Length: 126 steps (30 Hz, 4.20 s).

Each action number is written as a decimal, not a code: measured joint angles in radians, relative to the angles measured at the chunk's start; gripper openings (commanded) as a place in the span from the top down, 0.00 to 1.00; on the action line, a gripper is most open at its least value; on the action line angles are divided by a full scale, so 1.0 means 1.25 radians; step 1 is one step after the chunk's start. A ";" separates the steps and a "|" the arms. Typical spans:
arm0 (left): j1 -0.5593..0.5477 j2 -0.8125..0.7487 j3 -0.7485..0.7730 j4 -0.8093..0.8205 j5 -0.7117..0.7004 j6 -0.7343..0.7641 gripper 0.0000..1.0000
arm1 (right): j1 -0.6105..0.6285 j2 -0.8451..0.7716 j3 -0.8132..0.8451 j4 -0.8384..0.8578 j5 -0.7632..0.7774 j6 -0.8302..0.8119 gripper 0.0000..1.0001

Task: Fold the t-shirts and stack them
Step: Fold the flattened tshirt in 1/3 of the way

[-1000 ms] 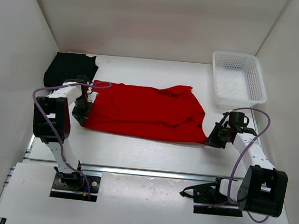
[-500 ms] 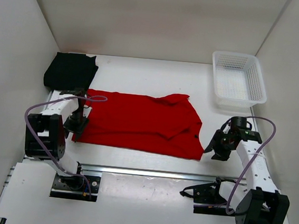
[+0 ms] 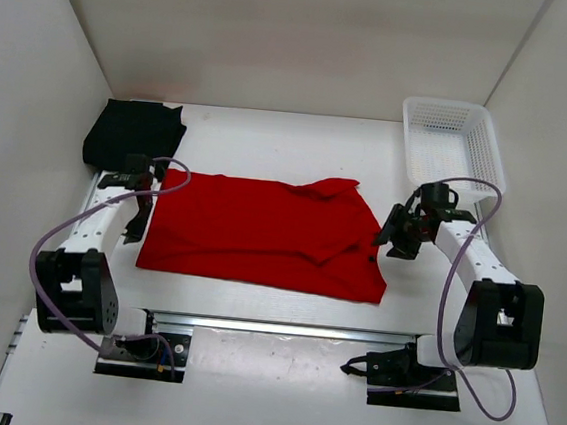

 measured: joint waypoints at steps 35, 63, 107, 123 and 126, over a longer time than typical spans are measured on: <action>0.012 0.148 -0.005 0.088 0.048 -0.096 0.29 | 0.012 0.180 -0.002 0.020 0.198 -0.009 1.00; -0.087 0.172 0.032 0.054 0.161 -0.113 0.34 | 0.204 -0.057 -0.141 0.008 0.197 -0.063 1.00; -0.085 0.191 0.055 0.049 0.140 -0.092 0.30 | 0.210 0.372 0.389 0.085 0.097 -0.106 0.70; -0.121 0.562 0.628 0.233 0.293 -0.196 0.21 | 0.140 0.583 0.673 -0.064 0.345 -0.051 0.52; -0.144 0.630 0.661 0.255 0.312 -0.220 0.20 | 0.139 0.605 0.674 -0.074 0.367 -0.038 0.52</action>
